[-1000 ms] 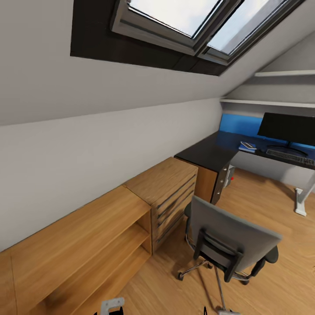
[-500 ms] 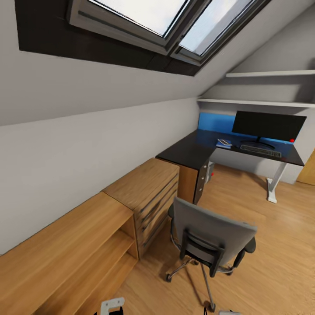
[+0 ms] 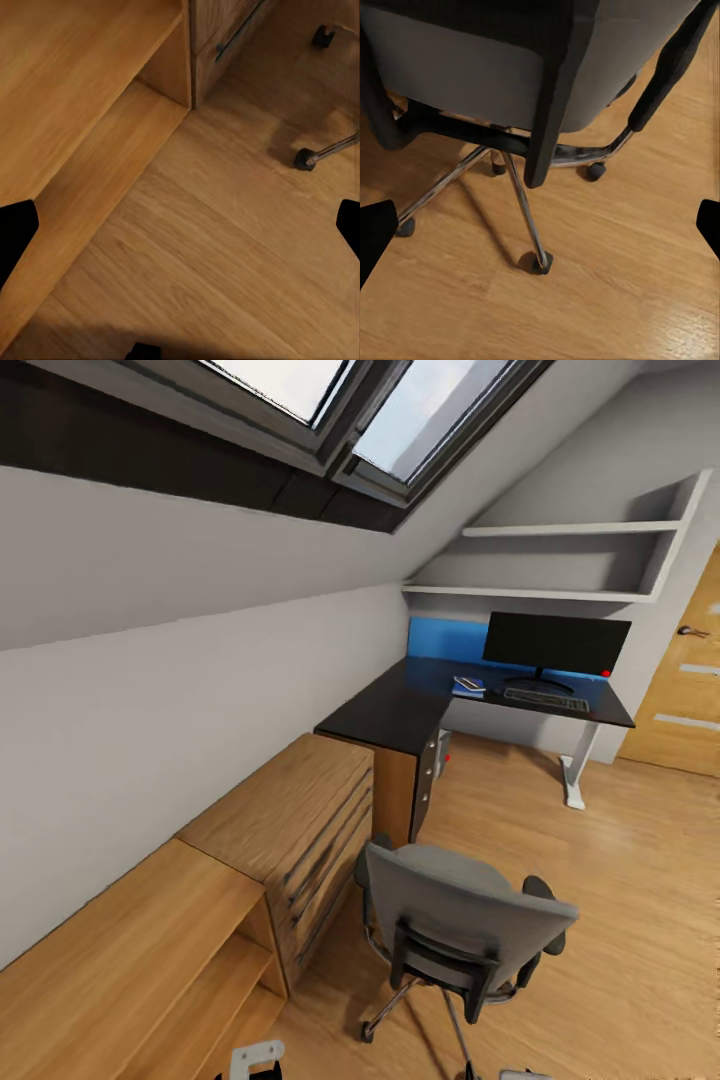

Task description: In the bedroom, organize the workspace by keeping the computer under the desk, ensuring the monitor is on the desk, placing the keyboard on the desk next to the monitor, placing the mouse on the desk next to the keyboard, moving the folder from the swivel chair onto the desk next to the mouse, stacking the notebook on top of the folder with the pen on top of the notebook, and positioning the swivel chair next to the desk.

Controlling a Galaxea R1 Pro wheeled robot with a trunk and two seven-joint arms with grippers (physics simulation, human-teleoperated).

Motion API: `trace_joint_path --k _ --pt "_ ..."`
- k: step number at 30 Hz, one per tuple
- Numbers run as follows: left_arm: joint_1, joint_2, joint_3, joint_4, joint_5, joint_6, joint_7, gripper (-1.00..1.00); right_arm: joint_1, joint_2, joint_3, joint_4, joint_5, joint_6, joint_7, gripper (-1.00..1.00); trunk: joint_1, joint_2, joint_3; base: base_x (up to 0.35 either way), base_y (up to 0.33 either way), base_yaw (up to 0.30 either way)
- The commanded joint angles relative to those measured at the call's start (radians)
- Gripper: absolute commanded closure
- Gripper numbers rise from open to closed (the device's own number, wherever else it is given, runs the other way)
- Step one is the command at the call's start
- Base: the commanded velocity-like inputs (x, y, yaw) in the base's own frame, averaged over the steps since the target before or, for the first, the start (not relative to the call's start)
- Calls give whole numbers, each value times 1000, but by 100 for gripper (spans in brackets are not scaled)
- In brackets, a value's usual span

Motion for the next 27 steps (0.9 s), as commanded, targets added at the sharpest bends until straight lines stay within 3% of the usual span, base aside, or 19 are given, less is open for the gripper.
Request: trace_joint_path --k 1,27 --pt "-1 1 -8 -3 5 -4 7 -100 -1 0 9 1 -4 -2 -6 -100 1 -1 -2 207 207 -298" --pt "-1 2 -8 -2 5 -4 7 -100 -1 0 9 1 -4 -1 -6 -100 1 -1 -2 16 154 -298"
